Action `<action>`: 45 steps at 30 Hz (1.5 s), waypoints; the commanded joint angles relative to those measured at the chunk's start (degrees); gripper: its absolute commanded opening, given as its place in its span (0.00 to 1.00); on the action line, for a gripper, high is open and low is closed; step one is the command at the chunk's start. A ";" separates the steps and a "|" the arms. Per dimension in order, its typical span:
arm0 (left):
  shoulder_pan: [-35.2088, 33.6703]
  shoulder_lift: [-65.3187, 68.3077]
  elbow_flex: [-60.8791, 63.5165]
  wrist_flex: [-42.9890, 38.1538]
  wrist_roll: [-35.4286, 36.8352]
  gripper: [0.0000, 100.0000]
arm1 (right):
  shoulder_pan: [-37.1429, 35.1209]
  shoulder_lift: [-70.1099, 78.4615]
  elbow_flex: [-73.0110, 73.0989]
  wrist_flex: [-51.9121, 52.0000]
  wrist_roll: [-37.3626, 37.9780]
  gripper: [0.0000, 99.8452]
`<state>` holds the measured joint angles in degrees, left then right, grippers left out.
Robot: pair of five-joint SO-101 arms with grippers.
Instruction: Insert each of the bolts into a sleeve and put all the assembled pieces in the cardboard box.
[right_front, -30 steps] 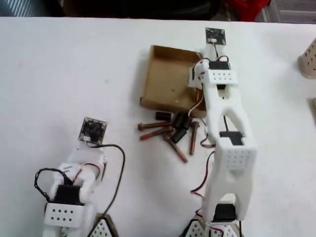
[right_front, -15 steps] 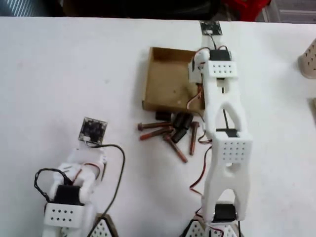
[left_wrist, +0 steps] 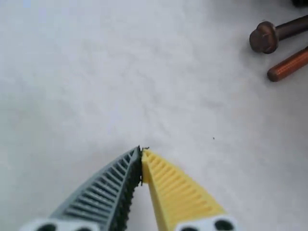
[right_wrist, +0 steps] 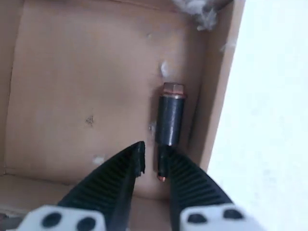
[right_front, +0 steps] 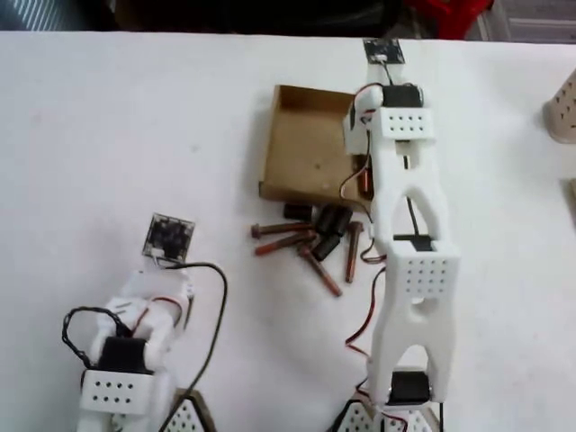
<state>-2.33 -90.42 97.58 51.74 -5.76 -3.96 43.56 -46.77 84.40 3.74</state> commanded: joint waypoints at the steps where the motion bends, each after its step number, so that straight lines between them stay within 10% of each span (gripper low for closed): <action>1: -0.40 -0.84 -0.18 -0.26 -0.53 0.02 | -0.66 -4.09 -2.90 6.20 0.62 0.02; 14: -0.40 -0.84 -0.18 -0.26 -0.53 0.02 | -1.45 -14.37 13.19 16.75 -10.46 0.02; 30: -0.40 -0.84 -0.18 -0.26 -0.53 0.02 | -9.45 -35.91 55.30 -4.62 -13.89 0.02; 45: -0.40 -0.84 -0.18 -0.18 -0.53 0.02 | -12.18 -39.25 66.29 -14.11 -25.32 0.13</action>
<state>-2.33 -90.42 97.58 51.74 -5.76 -15.03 7.16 19.52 70.68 -20.70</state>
